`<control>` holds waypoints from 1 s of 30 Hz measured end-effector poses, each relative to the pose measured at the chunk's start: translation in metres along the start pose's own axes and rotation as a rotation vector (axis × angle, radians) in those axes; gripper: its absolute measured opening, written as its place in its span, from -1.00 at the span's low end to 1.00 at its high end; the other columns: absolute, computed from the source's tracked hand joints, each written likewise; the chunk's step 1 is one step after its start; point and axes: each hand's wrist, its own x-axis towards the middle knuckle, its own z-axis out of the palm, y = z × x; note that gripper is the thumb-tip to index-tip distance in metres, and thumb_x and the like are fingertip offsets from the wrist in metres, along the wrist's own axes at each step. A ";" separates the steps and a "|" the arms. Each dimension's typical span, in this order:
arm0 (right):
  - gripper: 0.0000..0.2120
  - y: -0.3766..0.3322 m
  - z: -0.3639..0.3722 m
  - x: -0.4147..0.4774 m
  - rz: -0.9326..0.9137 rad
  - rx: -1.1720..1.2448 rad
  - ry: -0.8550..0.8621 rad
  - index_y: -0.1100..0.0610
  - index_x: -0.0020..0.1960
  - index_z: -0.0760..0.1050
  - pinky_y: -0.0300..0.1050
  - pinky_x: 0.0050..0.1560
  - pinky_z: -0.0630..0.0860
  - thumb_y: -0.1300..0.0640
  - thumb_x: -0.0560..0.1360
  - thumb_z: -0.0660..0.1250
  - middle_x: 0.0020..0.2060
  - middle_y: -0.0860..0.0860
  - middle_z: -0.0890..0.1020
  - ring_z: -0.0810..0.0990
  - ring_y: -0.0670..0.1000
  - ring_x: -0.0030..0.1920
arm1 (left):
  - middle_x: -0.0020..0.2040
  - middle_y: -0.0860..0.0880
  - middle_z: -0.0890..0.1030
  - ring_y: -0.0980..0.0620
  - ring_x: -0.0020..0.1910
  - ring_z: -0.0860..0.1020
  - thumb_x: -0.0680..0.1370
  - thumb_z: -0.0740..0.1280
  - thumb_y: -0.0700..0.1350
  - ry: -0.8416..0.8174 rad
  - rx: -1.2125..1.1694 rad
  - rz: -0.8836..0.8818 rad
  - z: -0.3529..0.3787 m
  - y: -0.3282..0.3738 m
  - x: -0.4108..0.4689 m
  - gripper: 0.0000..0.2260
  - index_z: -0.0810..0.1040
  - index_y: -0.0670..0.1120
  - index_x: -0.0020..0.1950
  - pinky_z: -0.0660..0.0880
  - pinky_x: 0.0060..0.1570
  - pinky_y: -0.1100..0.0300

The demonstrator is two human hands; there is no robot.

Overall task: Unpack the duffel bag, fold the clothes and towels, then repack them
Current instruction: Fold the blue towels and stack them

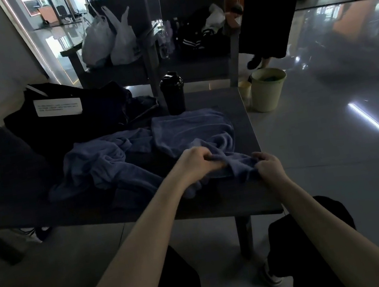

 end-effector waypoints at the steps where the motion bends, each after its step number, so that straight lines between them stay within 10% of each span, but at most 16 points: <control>1: -0.57 0.002 -0.002 0.000 0.004 -0.011 0.012 0.34 0.31 0.41 -0.03 0.07 0.46 0.47 0.46 0.10 0.12 0.22 0.54 0.51 0.18 0.11 | -0.17 -0.05 0.64 0.05 -0.24 0.61 0.46 0.43 0.03 -0.117 0.141 -0.023 -0.005 -0.001 -0.003 -0.67 0.51 -0.17 0.06 0.55 -0.25 0.19; 5: -0.62 0.013 -0.010 -0.010 -0.022 -0.317 0.012 0.29 0.22 0.53 -0.09 0.00 0.46 0.38 0.47 0.13 0.03 0.23 0.59 0.55 0.21 0.05 | -0.05 -0.06 0.59 -0.02 -0.08 0.58 0.49 0.41 -0.13 -0.448 0.624 -0.138 -0.017 -0.006 -0.018 -0.78 0.50 -0.13 0.09 0.54 -0.07 0.11; 11: -0.83 0.027 -0.013 -0.036 -0.024 -0.972 -0.136 0.14 0.00 0.49 -0.04 -0.05 0.46 0.19 0.46 0.18 0.08 0.17 0.53 0.51 0.17 0.00 | -0.14 -0.09 0.59 -0.06 -0.13 0.55 0.52 0.33 -0.11 -0.599 0.441 -0.177 -0.014 -0.030 -0.040 -0.92 0.56 -0.11 -0.08 0.47 -0.14 0.12; 19: -0.30 0.043 0.026 -0.091 -0.594 -0.978 -0.292 -0.02 0.33 0.40 0.05 0.30 0.27 -0.43 0.36 0.11 0.29 -0.04 0.46 0.41 0.05 0.29 | -0.22 -0.03 0.58 0.00 -0.21 0.52 0.56 0.30 0.09 -0.515 0.214 -0.175 -0.011 -0.027 -0.067 -0.72 0.56 -0.08 -0.21 0.41 -0.12 0.17; 24: -0.47 0.058 0.049 -0.114 -0.561 -0.931 -0.066 0.08 0.34 0.27 0.13 0.34 0.25 -0.04 0.44 0.33 0.20 0.01 0.55 0.50 0.10 0.22 | -0.28 -0.01 0.57 0.05 -0.27 0.51 0.55 0.32 0.07 -0.470 0.151 -0.143 -0.010 -0.019 -0.086 -0.72 0.56 -0.10 -0.24 0.39 -0.17 0.22; 30: -0.80 0.056 0.028 -0.129 -0.581 -0.835 0.009 0.15 0.03 0.50 -0.12 -0.24 0.29 0.31 0.46 0.21 -0.05 0.07 0.61 0.57 0.17 -0.09 | -0.29 0.00 0.56 0.06 -0.30 0.50 0.48 0.42 0.00 -0.463 0.309 -0.184 -0.019 -0.039 -0.107 -0.81 0.64 -0.12 -0.08 0.42 -0.27 0.25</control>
